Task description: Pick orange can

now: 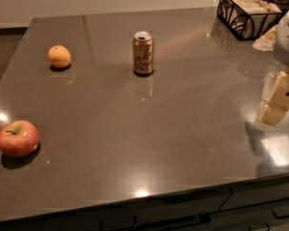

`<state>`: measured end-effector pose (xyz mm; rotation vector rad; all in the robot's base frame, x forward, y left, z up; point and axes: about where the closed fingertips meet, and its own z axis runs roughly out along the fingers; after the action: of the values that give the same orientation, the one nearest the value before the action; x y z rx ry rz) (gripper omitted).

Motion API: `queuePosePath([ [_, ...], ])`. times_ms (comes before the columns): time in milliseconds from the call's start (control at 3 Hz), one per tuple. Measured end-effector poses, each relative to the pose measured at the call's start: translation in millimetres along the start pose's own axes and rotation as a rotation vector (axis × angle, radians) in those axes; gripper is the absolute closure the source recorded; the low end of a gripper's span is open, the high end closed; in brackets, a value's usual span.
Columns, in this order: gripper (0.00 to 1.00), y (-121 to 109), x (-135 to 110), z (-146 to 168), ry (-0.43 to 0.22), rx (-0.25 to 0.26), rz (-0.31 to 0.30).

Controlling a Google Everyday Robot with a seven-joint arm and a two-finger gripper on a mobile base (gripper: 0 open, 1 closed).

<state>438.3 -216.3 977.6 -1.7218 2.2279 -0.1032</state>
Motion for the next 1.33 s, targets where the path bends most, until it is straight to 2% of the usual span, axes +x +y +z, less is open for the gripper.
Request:
queuePosePath([
  [333,0.00,0,0,0,0.000,0.000,0.000],
  [667,0.00,-14,-21,12,-0.053,-0.006,0.013],
  [1333,0.00,-75,-109,65,-0.206,0.026,0.071],
])
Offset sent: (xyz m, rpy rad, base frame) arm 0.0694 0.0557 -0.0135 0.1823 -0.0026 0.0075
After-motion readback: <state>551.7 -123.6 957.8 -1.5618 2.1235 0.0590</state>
